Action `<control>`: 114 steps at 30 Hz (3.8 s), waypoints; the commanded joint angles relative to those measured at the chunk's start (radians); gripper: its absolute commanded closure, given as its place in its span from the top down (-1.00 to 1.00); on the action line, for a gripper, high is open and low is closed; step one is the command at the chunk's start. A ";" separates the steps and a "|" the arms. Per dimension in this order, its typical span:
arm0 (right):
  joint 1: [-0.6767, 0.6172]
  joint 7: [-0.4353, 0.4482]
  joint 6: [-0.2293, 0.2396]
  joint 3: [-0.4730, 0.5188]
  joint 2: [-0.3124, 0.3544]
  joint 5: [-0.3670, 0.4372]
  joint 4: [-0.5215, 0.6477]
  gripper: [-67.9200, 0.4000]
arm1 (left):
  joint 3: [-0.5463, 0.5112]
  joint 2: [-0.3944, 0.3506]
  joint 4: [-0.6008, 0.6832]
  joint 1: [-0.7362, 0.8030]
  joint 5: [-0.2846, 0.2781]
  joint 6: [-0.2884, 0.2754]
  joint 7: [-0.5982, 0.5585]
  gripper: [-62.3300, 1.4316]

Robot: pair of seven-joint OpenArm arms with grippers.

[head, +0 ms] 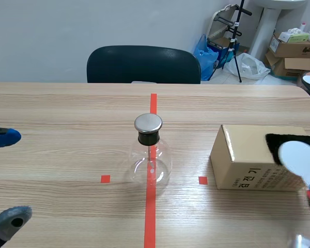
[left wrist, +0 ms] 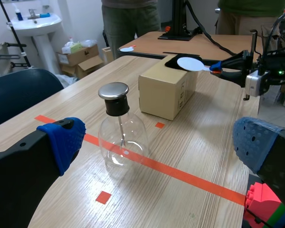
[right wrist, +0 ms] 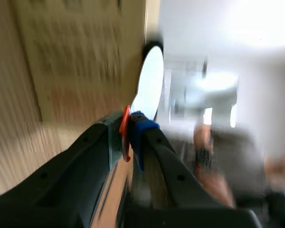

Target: Do the electroscope experiment

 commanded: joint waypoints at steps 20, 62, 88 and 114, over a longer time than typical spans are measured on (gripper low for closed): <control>-0.008 0.193 -0.051 0.013 0.007 0.021 0.003 -0.96 | -0.010 0.002 0.013 0.024 0.009 -0.007 -0.012 1.00; -0.009 0.070 -0.051 0.031 -0.010 0.003 0.008 -0.96 | -0.010 -0.001 0.013 0.021 0.013 -0.021 -0.010 1.00; 0.000 0.007 -0.051 0.031 -0.002 -0.058 0.010 -0.96 | -0.010 -0.001 0.013 0.021 0.013 -0.021 -0.008 1.00; -0.046 -0.507 -0.051 -0.322 -0.004 -0.224 0.369 -0.96 | -0.010 -0.001 0.013 0.021 0.016 -0.020 -0.008 1.00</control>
